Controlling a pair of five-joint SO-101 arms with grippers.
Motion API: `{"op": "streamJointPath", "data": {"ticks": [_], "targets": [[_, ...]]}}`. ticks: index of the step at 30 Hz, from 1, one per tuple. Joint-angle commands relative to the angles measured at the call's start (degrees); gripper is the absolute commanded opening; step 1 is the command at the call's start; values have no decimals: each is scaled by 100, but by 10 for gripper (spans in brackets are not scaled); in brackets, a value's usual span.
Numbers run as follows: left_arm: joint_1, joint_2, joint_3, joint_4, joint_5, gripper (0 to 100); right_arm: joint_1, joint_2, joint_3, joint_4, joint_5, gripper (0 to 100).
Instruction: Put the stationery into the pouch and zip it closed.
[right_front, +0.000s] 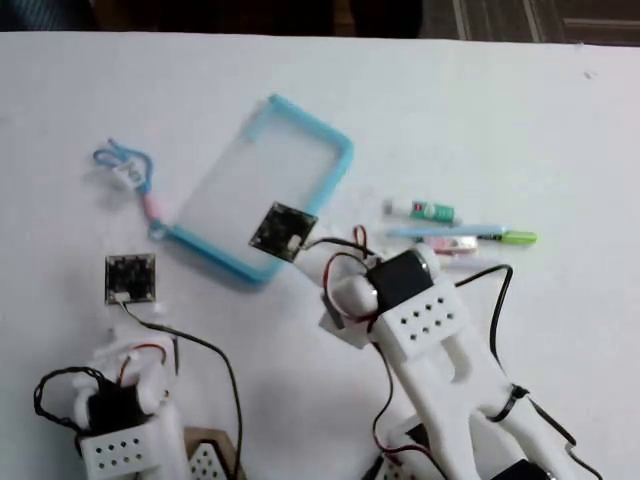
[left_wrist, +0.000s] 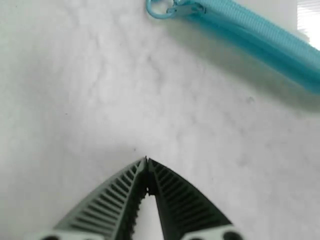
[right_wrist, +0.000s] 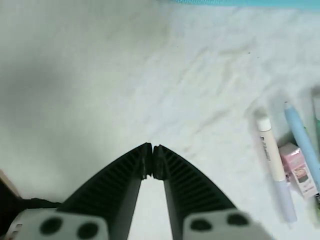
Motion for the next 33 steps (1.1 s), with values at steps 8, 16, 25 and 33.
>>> {"op": "streamJointPath", "data": {"ticks": [8,16,25,33], "targets": [[-48,-40,-53,26,9,25,-48,-180,-53,-66,-44,18],[-48,-40,-53,26,9,25,-48,-180,-70,-198,-44,18],[-48,-40,-53,26,9,25,-66,-119,-1310,-629,-220,20],[-48,-40,-53,26,9,25,-699,875,-1547,-1754,-818,21]]}}
